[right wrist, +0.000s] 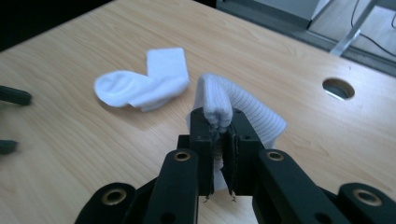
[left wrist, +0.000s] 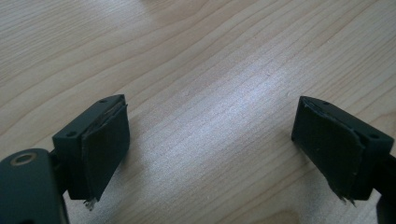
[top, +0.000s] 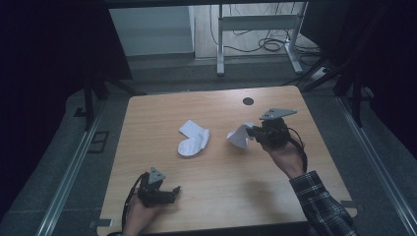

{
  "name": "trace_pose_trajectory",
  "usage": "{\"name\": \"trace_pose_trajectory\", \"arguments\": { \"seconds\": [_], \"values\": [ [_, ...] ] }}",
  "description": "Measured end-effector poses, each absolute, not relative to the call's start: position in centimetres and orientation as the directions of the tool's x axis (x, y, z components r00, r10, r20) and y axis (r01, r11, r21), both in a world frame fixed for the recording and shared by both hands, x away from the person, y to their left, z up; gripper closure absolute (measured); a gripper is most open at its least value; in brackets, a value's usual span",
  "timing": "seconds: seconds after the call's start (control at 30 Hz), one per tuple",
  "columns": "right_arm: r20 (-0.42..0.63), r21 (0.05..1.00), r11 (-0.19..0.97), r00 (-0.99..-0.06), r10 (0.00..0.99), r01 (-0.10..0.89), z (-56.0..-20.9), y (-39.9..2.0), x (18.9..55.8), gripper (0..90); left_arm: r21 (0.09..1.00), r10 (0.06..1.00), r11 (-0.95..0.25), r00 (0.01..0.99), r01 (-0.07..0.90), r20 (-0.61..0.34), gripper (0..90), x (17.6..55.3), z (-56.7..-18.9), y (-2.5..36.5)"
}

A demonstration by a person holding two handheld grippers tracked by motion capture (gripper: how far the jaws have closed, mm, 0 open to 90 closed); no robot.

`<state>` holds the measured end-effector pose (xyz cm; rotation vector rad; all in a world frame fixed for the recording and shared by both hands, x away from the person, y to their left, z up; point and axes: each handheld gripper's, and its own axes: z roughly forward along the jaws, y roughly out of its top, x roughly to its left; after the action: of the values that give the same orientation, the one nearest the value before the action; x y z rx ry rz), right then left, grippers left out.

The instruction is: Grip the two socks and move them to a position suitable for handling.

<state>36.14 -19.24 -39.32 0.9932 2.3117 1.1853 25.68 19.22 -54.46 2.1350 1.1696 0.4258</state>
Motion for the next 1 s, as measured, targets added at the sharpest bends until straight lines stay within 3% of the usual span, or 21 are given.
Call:
{"name": "trace_pose_trajectory", "arguments": {
  "seconds": [0.33,0.63,1.0],
  "values": [
    [0.019,0.843,0.363,-0.697,0.716,0.396,-34.7,-19.1,34.8,82.9,0.685,0.838,-0.379,0.545,0.622,-0.031,11.5,25.7,-54.5,19.2],
    [0.078,0.747,0.355,-0.604,0.793,0.562,-41.2,-22.3,38.1,82.8,0.682,0.837,-0.382,0.546,0.624,-0.031,11.5,25.7,-54.5,19.2],
    [0.082,0.692,0.355,-0.558,0.826,0.628,-45.1,-24.6,38.8,82.2,0.681,0.841,-0.376,0.54,0.628,-0.034,11.5,25.6,-54.5,19.2]
  ]
}}
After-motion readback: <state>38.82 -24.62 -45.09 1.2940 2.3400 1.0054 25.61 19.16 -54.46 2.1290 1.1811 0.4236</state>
